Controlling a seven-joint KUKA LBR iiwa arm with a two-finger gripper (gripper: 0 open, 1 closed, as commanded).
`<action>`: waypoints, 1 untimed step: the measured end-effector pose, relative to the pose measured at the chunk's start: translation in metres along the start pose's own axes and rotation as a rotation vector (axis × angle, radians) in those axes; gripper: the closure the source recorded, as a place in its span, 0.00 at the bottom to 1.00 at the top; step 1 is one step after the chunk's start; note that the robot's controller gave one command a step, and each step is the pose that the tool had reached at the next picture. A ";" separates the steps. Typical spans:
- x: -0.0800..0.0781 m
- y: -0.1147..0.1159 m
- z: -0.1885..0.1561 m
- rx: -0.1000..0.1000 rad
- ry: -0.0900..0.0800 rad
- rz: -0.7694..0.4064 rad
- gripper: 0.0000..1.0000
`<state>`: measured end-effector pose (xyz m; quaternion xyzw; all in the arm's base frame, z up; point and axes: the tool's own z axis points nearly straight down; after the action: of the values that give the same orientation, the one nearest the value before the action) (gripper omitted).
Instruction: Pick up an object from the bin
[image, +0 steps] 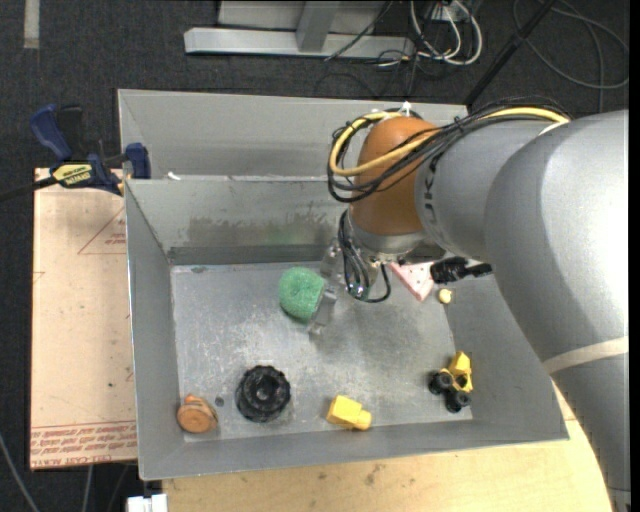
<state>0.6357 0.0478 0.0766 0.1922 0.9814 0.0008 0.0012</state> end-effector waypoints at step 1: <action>0.006 0.010 0.003 0.001 0.000 -0.245 0.00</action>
Offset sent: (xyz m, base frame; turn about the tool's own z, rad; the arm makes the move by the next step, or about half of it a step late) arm 0.0096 0.0147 -0.0066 -0.0910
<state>0.6338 0.0596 0.0739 0.0706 0.9975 0.0002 0.0011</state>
